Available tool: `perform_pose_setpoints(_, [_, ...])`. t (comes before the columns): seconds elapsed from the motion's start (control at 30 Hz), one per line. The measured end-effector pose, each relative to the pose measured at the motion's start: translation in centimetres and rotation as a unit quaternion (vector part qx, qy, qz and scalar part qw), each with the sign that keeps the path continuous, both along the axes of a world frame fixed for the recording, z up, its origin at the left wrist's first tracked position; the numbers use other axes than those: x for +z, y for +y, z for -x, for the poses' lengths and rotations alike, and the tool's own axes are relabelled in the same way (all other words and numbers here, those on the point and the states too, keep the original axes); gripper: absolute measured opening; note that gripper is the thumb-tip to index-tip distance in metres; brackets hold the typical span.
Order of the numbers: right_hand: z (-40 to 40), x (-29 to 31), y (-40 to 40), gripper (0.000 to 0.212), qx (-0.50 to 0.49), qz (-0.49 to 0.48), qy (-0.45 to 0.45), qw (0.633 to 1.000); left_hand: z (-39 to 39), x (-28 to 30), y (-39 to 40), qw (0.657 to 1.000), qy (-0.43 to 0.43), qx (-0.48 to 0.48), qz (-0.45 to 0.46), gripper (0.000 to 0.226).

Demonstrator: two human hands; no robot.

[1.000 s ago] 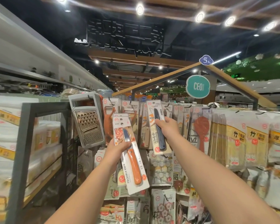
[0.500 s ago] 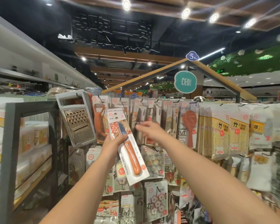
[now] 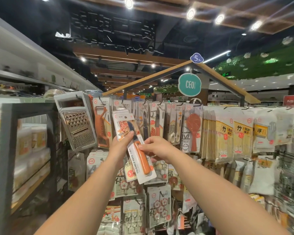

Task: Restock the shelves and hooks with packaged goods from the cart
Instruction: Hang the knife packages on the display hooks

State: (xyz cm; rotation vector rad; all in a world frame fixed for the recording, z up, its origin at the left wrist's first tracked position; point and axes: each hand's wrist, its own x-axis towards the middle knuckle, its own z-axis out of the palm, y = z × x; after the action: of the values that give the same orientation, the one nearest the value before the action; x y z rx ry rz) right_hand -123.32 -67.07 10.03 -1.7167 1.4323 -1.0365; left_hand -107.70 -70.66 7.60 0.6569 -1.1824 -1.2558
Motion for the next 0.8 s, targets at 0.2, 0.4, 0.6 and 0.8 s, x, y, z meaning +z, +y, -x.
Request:
perform_pose_setpoints(0.2, [-0.3,-0.2,-0.5,0.038,-0.086,0.04,-0.096,0.991,-0.1,-0.4,0.4,0.999,0.032,-0.008,-0.021,0.02])
perform_pose_setpoints(0.4, [0.6,0.8,-0.7,0.025,-0.134,0.11,-0.125,0.977,-0.6,-0.5,0.8,0.998,0.055,0.014,-0.022,0.028])
perform_pose_setpoints(0.6, [0.8,2.6,-1.1,0.022,-0.172,0.127,-0.162,0.963,-1.5,-0.2,1.3,0.999,0.028,0.039,-0.021,0.026])
perform_pose_setpoints(0.8, [0.2,4.7,-1.8,0.028,-0.197,0.138,-0.126,0.962,-2.5,0.1,1.5,0.998,-0.014,0.062,-0.004,0.033])
